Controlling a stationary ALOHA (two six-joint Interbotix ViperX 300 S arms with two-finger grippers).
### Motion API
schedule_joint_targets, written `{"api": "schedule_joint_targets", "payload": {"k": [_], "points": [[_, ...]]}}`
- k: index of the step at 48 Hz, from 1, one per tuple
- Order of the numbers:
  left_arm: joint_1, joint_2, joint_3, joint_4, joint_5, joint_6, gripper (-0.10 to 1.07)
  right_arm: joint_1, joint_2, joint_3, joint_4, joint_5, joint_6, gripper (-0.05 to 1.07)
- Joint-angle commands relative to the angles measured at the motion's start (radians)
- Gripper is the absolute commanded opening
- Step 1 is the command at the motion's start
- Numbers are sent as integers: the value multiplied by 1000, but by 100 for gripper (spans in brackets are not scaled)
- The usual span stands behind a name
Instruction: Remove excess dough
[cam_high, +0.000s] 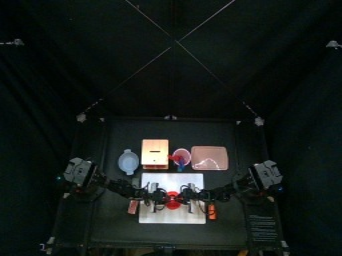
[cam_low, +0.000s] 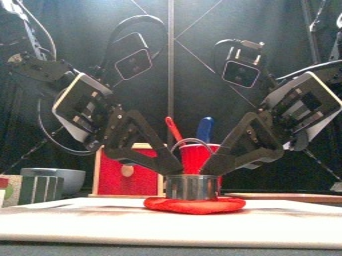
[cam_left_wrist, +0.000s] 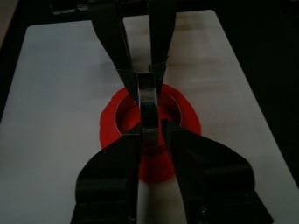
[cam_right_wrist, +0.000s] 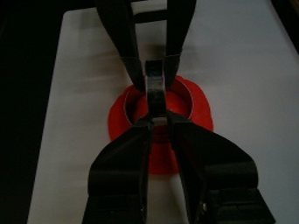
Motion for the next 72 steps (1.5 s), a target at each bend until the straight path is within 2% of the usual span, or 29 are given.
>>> {"api": "schedule_joint_targets", "payload": {"k": [1, 13, 26, 35, 46, 55, 72], "points": [[2, -25, 15, 2, -20, -2, 77, 2, -3, 5, 3, 31, 2, 70], [5, -74, 15, 9, -92, 11, 77, 0, -31, -3, -2, 31, 2, 75], [5, -103, 20, 11, -98, 32, 77, -21, -46, -26, -8, 31, 0, 75], [-8, -147, 54, 9, -104, 32, 75, -52, -58, -57, -61, 58, 2, 75], [-15, -199, 118, -9, -124, 31, 65, -97, -95, -89, -112, 184, 6, 75], [-8, -149, 120, -20, -123, 32, 56, -129, -127, -130, -123, 307, 6, 75], [-6, -55, 94, -20, -127, 32, 55, -147, -135, -256, -132, 581, 14, 75]]}}
